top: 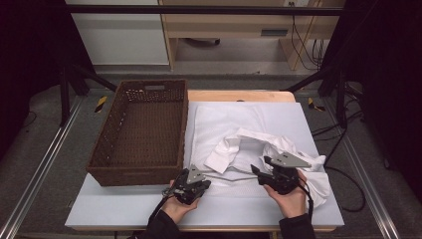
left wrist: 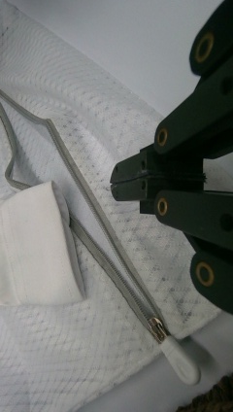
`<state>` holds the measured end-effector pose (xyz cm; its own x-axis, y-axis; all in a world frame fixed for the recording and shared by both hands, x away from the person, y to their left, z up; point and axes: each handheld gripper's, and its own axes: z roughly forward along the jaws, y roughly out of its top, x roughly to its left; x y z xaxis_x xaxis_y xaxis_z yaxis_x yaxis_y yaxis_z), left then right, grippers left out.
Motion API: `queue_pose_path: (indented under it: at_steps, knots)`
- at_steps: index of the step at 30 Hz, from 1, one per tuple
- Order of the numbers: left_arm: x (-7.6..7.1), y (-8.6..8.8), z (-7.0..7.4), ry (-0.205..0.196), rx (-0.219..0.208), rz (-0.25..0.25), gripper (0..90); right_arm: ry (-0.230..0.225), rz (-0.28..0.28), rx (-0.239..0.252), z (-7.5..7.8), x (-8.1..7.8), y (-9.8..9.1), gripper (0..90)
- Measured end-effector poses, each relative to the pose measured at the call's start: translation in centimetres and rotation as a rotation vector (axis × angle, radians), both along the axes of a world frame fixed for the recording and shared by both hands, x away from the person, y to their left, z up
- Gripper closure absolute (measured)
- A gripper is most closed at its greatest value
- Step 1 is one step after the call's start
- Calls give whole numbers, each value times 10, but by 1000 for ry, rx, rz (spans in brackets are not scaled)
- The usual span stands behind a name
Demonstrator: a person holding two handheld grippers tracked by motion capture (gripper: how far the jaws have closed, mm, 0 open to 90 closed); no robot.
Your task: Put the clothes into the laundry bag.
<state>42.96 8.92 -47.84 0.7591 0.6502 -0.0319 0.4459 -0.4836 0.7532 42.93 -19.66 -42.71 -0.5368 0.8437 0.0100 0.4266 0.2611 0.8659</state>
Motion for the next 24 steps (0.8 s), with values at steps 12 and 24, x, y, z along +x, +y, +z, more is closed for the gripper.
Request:
queue_pose_path:
  at_steps: [12, 24]
  knots:
    - [0, 5, -4, 1, 24, 11, 899, 100, 54, -19, -34, 45, 81, 351]
    - [1, 6, -4, 9, 16, 11, 899, 188, -24, -40, -52, 68, 92, 849]
